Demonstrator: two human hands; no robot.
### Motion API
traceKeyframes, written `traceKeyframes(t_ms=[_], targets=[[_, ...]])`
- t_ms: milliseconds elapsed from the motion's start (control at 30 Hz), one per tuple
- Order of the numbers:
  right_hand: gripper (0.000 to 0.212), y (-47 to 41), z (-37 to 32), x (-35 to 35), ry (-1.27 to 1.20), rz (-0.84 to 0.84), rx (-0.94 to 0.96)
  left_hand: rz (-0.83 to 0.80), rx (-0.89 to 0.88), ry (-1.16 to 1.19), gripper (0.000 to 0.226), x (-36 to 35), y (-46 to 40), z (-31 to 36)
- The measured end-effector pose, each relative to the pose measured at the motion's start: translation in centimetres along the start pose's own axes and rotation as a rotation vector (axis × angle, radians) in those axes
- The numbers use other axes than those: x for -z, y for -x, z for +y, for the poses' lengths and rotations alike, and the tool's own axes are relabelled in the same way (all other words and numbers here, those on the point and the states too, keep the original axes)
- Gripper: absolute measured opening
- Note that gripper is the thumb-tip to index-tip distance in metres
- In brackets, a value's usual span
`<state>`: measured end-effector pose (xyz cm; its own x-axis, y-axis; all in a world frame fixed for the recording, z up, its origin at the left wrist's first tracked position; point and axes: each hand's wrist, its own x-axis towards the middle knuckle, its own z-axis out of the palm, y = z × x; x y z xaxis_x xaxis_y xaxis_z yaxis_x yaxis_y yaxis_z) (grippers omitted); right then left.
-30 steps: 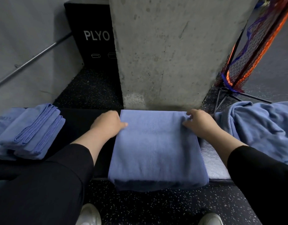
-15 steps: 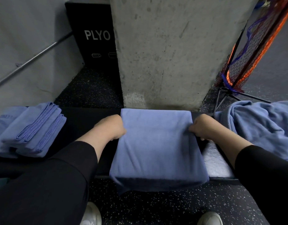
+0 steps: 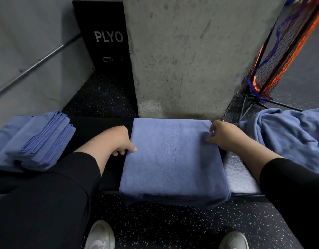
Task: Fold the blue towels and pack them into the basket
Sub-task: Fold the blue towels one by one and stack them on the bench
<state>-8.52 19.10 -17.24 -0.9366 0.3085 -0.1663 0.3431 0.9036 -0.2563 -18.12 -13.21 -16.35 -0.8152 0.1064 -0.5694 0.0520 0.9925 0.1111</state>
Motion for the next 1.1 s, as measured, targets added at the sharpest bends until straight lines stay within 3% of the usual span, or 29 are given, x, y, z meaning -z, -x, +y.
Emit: traceKeyframes(t_ms=[133, 200, 333, 433, 533, 700, 800, 900, 967, 1100], targets=[[0.034, 0.1, 0.6, 0.6, 0.041, -0.172, -0.145, -0.001, -0.020, -0.033, 0.023, -0.4, 0.3, 0.7], [0.029, 0.1, 0.5, 0.3, -0.013, -0.217, -0.161, 0.052, -0.034, -0.005, 0.016, -0.8, 0.1, 0.8], [0.026, 0.2, 0.4, -0.4, -0.058, -0.003, -0.128, 0.299, -0.067, 0.172, 0.018, -0.9, -0.5, 0.4], [0.009, 0.1, 0.3, -0.4, -0.120, 0.157, -0.093, 0.310, -0.091, 0.272, 0.032, -0.4, -0.5, 0.2], [0.031, 0.4, -0.6, -0.2, -0.194, 0.119, -0.065, 0.193, -0.088, 0.138, 0.037, -0.5, -0.1, 0.1], [0.030, 1.5, -1.4, -0.1, -0.106, 0.063, 0.033, 0.173, -0.145, 0.093, 0.030, -0.7, 0.1, -0.1], [0.049, 1.8, -1.4, 0.2, 0.083, -0.072, 0.043, 0.309, -0.281, 0.136, 0.020, -1.0, 0.4, -0.1], [0.077, 2.1, -1.1, -0.4, 0.218, -0.279, 0.088, 0.225, -0.538, 0.146, 0.018, -1.6, 1.2, 0.1], [0.075, 2.5, -0.6, -1.1, 0.245, -0.229, 0.114, 0.174, -0.671, 0.021, 0.033, -2.3, 1.7, 0.0], [0.052, 4.4, -1.7, -1.5, 0.178, 0.037, 0.254, 0.164, -0.661, -0.243, 0.071, -3.7, 2.5, -0.9]])
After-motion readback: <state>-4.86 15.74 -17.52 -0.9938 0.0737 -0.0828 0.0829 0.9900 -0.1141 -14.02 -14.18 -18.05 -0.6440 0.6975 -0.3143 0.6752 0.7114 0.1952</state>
